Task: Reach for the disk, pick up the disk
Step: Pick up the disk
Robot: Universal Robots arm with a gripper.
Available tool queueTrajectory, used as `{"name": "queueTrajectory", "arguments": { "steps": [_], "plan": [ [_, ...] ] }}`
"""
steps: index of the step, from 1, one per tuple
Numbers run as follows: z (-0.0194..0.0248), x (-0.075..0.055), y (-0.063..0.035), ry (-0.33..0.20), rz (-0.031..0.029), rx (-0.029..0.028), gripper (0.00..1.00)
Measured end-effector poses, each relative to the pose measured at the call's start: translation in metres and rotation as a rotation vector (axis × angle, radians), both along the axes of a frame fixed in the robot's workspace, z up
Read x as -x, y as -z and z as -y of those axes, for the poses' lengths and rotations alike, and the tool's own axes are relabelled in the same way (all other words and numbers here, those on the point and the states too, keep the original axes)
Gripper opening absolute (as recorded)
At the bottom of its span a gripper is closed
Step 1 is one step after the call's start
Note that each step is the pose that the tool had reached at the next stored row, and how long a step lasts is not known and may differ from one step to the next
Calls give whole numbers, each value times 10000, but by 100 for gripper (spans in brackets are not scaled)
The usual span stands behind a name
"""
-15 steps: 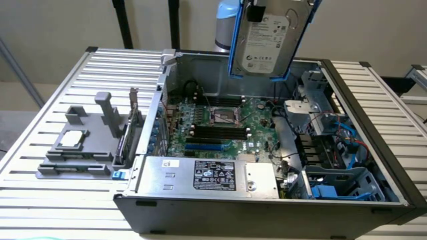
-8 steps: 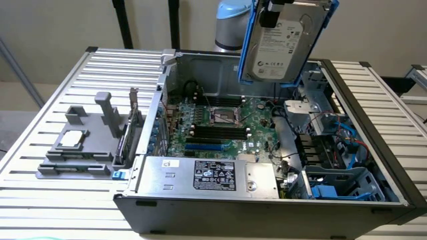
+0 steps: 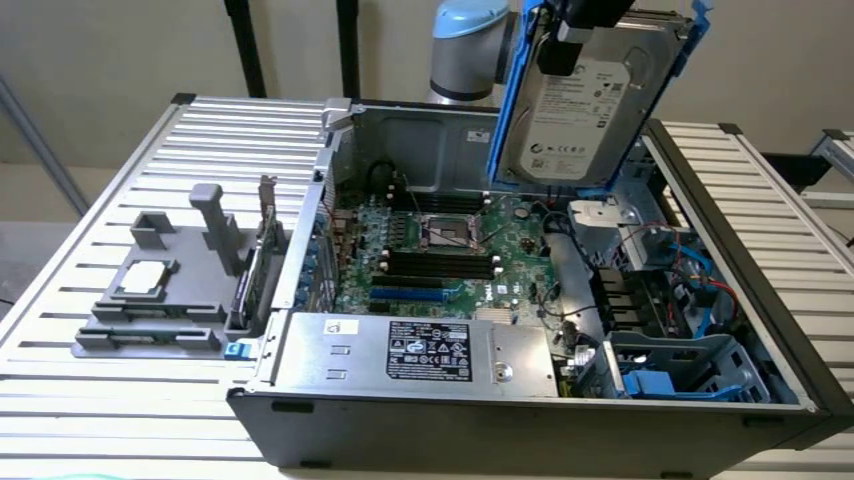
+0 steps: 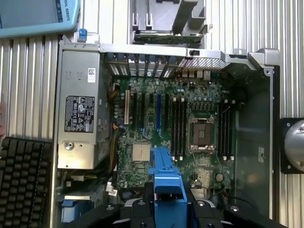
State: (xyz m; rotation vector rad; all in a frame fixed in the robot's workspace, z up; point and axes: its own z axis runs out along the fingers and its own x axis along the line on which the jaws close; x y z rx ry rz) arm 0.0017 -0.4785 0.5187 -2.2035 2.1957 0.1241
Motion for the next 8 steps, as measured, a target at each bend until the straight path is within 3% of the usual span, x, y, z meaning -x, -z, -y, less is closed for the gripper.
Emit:
{"name": "queueTrajectory", "arguments": {
  "steps": [4, 8],
  "plan": [
    [146, -48, 0, 0, -10, 0, 33],
    [262, -144, 0, 0, -19, 0, 33]
  ]
}}
